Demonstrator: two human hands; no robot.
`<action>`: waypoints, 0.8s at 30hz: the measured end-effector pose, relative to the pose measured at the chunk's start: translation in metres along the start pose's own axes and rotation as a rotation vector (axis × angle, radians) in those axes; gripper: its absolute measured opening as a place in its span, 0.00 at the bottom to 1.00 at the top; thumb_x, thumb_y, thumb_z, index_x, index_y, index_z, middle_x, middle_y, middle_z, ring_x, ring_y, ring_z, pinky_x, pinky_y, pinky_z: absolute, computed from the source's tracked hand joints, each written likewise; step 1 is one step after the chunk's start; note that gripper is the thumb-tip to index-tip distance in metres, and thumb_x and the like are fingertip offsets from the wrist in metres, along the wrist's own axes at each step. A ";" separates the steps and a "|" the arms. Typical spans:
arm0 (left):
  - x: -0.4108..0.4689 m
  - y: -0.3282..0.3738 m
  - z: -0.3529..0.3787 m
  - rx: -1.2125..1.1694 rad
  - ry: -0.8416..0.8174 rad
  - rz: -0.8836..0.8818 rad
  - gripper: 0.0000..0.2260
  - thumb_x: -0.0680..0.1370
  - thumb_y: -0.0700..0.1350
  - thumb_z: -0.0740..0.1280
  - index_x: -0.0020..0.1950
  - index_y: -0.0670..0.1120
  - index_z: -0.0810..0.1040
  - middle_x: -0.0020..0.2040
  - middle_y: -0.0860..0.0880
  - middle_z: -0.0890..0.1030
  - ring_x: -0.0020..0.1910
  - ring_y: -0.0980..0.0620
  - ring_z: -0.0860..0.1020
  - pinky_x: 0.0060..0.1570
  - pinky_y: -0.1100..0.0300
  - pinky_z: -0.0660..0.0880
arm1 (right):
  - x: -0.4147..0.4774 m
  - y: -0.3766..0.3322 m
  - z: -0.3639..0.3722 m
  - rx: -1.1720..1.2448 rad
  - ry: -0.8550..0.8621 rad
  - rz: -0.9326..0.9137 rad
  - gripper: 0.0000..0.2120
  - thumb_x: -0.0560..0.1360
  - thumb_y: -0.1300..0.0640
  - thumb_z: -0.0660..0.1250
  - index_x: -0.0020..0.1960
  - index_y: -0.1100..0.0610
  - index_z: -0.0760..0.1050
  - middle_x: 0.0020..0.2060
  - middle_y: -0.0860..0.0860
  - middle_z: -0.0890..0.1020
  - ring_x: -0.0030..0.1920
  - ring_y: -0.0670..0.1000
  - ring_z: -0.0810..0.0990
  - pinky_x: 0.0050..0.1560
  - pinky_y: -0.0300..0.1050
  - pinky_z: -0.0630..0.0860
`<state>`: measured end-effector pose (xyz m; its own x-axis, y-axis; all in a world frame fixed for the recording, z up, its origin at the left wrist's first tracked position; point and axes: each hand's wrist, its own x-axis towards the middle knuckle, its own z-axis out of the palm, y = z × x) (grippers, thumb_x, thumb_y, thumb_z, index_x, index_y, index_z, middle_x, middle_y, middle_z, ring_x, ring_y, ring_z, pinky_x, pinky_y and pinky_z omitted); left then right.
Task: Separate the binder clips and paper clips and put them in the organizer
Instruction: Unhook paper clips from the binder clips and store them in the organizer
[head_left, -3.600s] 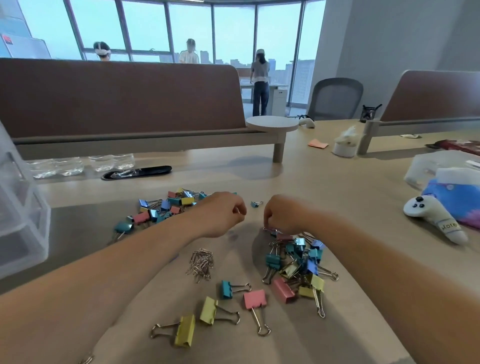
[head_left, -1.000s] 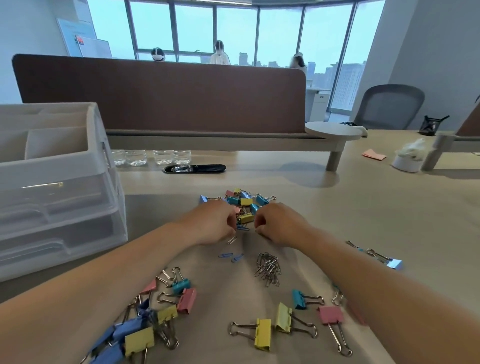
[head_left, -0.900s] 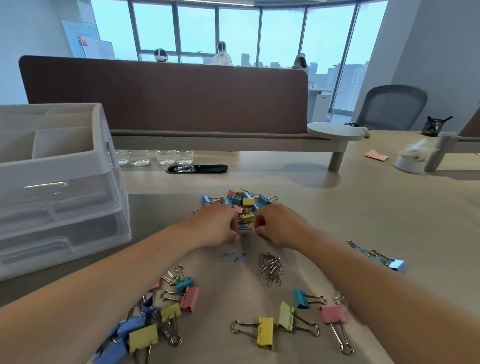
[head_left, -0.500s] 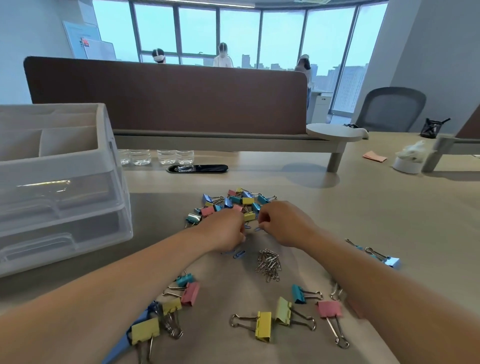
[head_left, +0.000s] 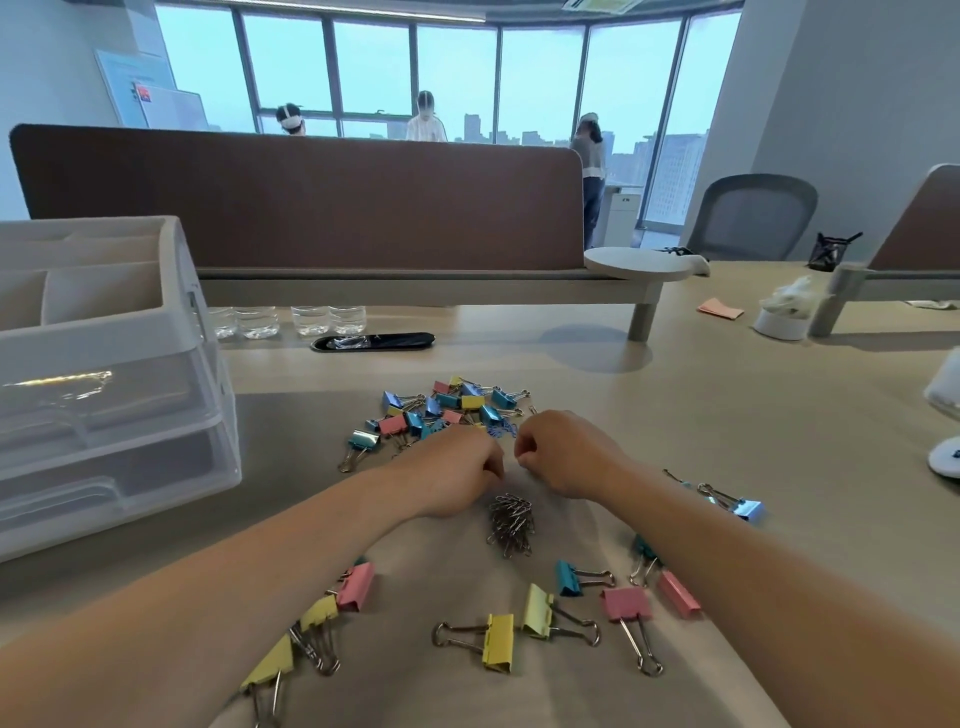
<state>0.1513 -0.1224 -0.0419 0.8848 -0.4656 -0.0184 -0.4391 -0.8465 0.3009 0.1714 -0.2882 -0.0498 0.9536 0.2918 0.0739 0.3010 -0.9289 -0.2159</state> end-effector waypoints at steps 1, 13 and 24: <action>0.000 -0.003 -0.002 0.018 0.027 -0.007 0.10 0.80 0.42 0.62 0.57 0.46 0.82 0.54 0.50 0.82 0.46 0.54 0.75 0.43 0.61 0.68 | 0.001 -0.001 0.001 0.000 0.005 -0.005 0.08 0.77 0.59 0.63 0.48 0.55 0.82 0.47 0.52 0.83 0.48 0.52 0.79 0.47 0.46 0.77; 0.013 -0.041 -0.015 0.148 -0.016 -0.083 0.21 0.81 0.39 0.58 0.72 0.56 0.71 0.67 0.44 0.74 0.61 0.45 0.74 0.52 0.58 0.71 | 0.033 0.000 0.013 -0.186 0.005 -0.066 0.14 0.77 0.61 0.58 0.56 0.56 0.80 0.53 0.54 0.74 0.53 0.54 0.75 0.54 0.48 0.76; 0.018 -0.044 -0.009 0.164 -0.006 -0.081 0.19 0.80 0.40 0.58 0.67 0.54 0.76 0.60 0.45 0.77 0.55 0.46 0.77 0.54 0.52 0.76 | 0.028 0.003 0.016 -0.178 -0.044 -0.125 0.15 0.78 0.62 0.60 0.57 0.52 0.82 0.55 0.52 0.73 0.52 0.52 0.76 0.53 0.48 0.76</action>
<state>0.1878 -0.0908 -0.0469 0.9177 -0.3950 -0.0419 -0.3861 -0.9119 0.1390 0.1994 -0.2796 -0.0636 0.9096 0.4129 0.0460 0.4144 -0.9095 -0.0317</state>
